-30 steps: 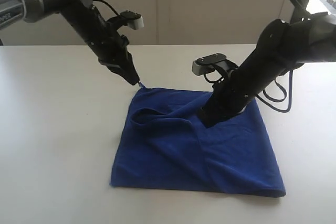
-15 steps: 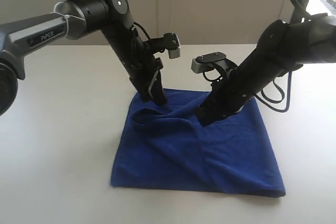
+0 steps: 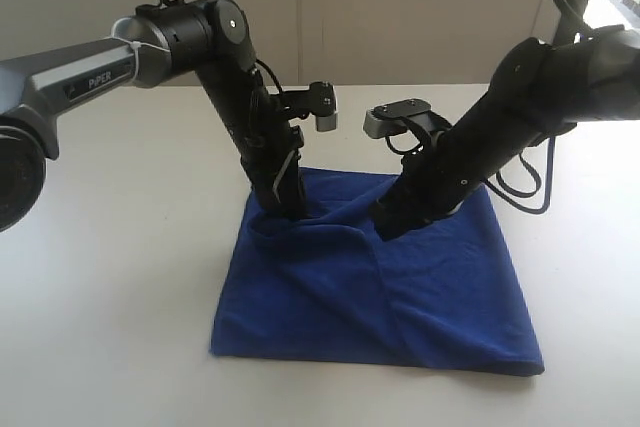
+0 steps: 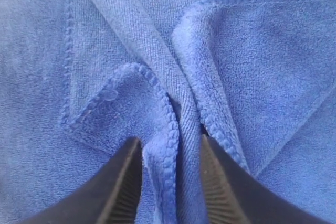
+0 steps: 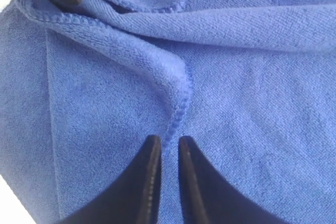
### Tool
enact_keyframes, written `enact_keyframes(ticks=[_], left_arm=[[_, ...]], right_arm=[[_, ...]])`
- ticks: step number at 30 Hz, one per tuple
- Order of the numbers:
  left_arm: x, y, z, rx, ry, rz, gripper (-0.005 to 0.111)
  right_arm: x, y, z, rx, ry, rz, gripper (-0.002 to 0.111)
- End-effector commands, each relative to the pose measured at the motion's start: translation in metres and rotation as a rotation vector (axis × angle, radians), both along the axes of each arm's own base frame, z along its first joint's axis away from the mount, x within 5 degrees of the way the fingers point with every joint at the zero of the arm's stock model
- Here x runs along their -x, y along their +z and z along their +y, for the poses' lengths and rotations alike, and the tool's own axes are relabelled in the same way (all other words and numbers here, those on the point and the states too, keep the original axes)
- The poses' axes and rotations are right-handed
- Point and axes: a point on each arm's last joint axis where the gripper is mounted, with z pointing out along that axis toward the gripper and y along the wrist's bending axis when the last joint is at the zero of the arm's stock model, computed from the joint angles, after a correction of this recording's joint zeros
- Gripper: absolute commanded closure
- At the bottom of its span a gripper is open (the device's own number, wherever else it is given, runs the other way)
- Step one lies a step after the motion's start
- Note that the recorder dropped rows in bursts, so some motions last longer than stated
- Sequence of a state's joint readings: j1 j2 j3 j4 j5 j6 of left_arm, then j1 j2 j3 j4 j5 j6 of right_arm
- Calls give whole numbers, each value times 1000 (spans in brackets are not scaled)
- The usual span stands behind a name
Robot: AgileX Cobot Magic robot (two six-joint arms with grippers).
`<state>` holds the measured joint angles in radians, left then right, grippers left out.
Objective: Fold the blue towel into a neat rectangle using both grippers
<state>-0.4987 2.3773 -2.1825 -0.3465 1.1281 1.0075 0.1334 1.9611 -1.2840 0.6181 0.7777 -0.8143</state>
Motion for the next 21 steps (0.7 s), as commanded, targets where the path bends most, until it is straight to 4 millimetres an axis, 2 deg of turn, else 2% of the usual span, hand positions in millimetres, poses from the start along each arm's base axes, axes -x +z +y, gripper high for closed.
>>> enact_keyframes(ticks=[1,8,13,21], left_arm=[[-1,-9,-2,-5,6,21,69],[-2,-9,-2,0,29,14,89],[-5,-9,-3,7,103,19,89],[-6,-9,-4,19,112,12,89]], right_arm=[[1,1,-1,-3,9,0,95],[2,1,-1,-3,13,2,95],[2,-2,0,-6,18,11,95],[3,-15,1,-19,30,67,95]])
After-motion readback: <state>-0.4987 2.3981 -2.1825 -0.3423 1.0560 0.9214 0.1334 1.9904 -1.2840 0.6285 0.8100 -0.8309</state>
